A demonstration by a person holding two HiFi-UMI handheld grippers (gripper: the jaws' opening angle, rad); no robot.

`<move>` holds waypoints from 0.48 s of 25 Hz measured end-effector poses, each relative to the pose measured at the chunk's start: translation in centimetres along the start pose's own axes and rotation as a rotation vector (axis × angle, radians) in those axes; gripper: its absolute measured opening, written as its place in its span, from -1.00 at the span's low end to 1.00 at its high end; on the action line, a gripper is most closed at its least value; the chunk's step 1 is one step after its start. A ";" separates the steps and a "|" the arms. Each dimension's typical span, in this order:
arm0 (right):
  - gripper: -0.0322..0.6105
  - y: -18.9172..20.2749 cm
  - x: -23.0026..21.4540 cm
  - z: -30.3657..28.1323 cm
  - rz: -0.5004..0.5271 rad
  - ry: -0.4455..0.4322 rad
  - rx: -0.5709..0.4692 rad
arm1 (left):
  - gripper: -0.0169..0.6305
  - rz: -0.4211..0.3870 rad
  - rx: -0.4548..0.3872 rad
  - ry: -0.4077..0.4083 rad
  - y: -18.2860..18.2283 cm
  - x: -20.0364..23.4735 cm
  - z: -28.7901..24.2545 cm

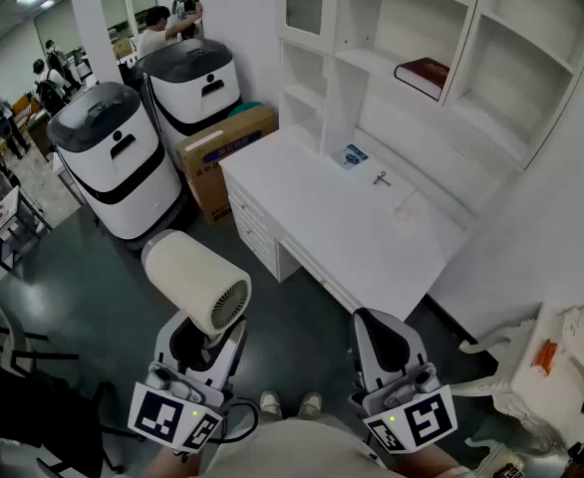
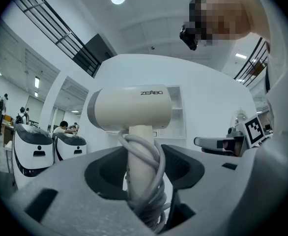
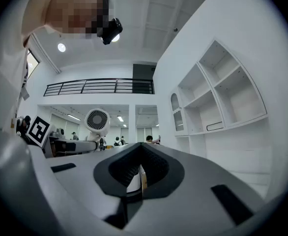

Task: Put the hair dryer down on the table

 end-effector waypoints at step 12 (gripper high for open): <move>-0.84 -0.1 -0.9 -0.2 -0.020 -0.026 0.010 | -0.27 -0.002 0.020 0.009 0.1 -0.6 -0.8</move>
Point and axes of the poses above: the fingertips, and each gripper's own axes: z backward along the fingers, x to its left, y out of its underside, the point moved 9 cm from there along z, backward along the fingers, and after that the axes turned 12 degrees about -z, right-handed, at the moved point
